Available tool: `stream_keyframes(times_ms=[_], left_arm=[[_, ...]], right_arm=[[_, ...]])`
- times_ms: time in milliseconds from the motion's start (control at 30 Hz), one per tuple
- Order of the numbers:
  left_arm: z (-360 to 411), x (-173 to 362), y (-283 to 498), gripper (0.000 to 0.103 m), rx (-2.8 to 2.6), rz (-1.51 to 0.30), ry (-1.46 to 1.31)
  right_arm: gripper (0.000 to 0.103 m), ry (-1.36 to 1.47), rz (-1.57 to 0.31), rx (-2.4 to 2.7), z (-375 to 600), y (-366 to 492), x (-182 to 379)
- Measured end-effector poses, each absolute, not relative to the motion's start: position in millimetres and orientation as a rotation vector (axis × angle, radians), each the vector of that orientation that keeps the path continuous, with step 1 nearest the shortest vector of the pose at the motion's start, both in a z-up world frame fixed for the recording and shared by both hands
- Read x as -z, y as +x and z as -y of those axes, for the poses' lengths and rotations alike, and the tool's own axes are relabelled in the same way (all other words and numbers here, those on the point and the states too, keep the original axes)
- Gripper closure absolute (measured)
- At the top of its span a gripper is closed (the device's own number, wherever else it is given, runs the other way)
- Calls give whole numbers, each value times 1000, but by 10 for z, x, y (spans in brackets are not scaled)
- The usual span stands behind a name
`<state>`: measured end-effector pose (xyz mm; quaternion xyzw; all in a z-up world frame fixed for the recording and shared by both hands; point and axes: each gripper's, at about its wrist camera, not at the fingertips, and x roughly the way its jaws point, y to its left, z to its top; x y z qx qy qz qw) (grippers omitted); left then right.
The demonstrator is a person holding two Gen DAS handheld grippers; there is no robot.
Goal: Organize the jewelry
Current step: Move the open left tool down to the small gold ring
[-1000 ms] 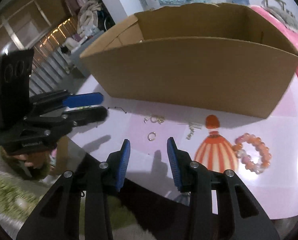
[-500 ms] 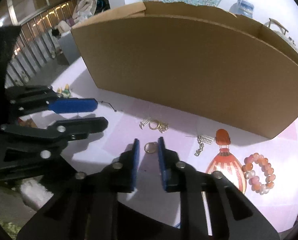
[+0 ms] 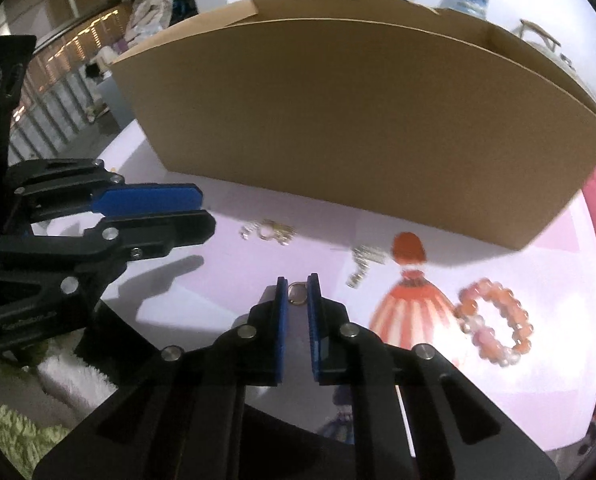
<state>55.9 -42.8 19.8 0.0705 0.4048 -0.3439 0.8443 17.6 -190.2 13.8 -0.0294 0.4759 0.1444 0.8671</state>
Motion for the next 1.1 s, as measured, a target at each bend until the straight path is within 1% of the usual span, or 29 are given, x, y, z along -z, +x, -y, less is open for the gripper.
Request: stream_keyframes(times_ms=[67, 200, 233, 533, 867, 1033, 1100], left_arm=[[485, -147, 612, 91, 754, -880, 132], [574, 13, 732, 92, 741, -955, 141], [573, 32, 750, 94, 726, -963, 147], [579, -20, 828, 94, 710, -960, 127], [791, 42, 801, 93, 685, -945, 265], [815, 45, 818, 93, 697, -946, 285], [810, 39, 834, 91, 705, -955, 279]], right_arm=[[93, -43, -998, -300, 1939, 184, -117], [93, -35, -995, -302, 1962, 210, -109], [93, -36, -995, -303, 1973, 213, -105], [93, -9, -984, -324, 2180, 105, -65], [93, 4, -977, -345, 2206, 108, -76], [93, 16, -976, -350, 2208, 112, -70], [93, 18, -976, -351, 2204, 116, -68]])
